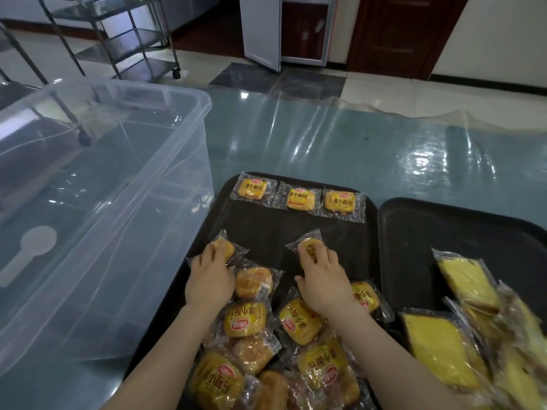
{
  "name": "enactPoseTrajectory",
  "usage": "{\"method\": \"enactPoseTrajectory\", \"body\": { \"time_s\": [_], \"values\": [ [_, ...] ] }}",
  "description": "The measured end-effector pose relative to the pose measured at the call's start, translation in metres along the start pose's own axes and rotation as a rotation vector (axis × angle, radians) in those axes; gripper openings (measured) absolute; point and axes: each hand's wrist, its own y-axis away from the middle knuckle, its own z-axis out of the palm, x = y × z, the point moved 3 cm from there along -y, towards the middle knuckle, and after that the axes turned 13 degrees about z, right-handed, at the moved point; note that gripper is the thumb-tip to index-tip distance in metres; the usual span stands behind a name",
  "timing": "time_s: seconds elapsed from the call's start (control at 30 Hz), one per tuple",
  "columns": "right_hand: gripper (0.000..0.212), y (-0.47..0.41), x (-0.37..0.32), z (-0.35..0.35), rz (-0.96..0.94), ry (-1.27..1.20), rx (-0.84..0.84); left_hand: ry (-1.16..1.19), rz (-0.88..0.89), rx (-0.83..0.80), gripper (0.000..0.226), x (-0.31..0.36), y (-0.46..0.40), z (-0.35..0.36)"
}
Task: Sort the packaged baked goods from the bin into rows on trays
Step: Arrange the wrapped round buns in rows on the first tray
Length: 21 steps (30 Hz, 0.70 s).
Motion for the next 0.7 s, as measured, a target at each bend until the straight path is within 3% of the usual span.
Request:
{"method": "enactPoseTrajectory", "body": {
  "time_s": [0.27, 0.7],
  "values": [
    [0.084, -0.02, 0.003, 0.017, -0.071, -0.017, -0.085, -0.032, 0.205, -0.135, 0.071, -0.001, -0.049, 0.016],
    [0.074, -0.06, -0.018, 0.024, -0.197, 0.003, -0.103, -0.155, 0.524, -0.245, 0.069, -0.011, -0.094, 0.039]
  ]
}}
